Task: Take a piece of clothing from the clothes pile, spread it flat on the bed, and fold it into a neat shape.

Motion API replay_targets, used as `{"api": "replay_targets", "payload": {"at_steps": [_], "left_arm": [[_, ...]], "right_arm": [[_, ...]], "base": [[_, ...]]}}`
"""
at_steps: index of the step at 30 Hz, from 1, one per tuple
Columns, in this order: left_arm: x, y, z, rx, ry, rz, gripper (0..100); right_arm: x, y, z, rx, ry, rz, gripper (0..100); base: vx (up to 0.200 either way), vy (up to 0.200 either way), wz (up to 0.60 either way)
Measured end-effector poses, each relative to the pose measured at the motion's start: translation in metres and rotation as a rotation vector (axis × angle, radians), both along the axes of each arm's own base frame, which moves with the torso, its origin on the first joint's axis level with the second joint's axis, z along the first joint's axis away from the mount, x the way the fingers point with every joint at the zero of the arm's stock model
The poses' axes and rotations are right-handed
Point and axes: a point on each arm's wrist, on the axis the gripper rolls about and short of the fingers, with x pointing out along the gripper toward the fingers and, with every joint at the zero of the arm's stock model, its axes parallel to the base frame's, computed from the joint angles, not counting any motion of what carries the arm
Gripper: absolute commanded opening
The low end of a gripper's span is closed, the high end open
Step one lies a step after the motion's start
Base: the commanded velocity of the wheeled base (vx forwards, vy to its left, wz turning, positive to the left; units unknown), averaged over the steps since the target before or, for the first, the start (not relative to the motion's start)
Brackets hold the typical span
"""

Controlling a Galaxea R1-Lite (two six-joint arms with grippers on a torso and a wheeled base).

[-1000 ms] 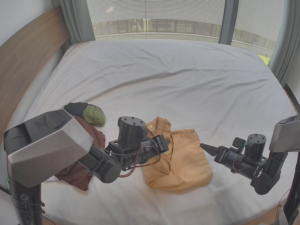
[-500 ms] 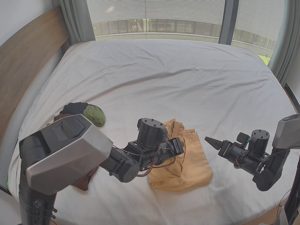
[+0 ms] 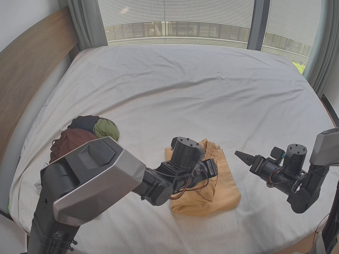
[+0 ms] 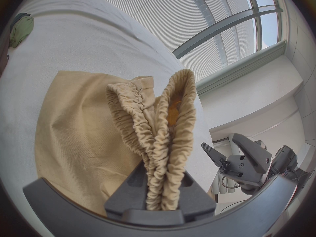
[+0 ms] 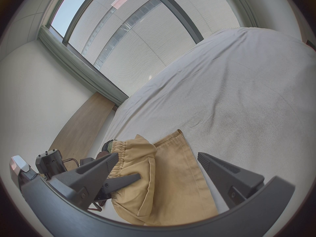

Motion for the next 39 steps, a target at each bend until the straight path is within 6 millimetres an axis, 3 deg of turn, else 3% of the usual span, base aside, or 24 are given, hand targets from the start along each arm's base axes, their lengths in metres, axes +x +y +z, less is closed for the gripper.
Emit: {"api": "replay_targets", "payload": {"at_steps": [12,13,28,39], "left_arm": [[0.0,-0.002,-0.007,0.019,0.017,-0.002,0],[-0.001,-0.002,-0.008,0.021,0.019,-0.001,100],[0.004,-0.003,-0.004,0.031,-0.019,0.038,100],[0.004,0.033,-0.002,0.137,-0.048,0.06,100]], "right_arm": [[0.0,0.0,0.0,0.0,0.0,0.001,100],[0.0,0.0,0.0,0.0,0.0,0.001,100],[-0.001,0.001,-0.001,-0.001,0.004,0.005,100],[-0.003,0.002,-0.004,-0.006,0.02,0.013,100]], "base": [[0.0,0.0,0.0],[0.0,0.0,0.0],[0.0,0.0,0.0],[0.0,0.0,0.0]]}}
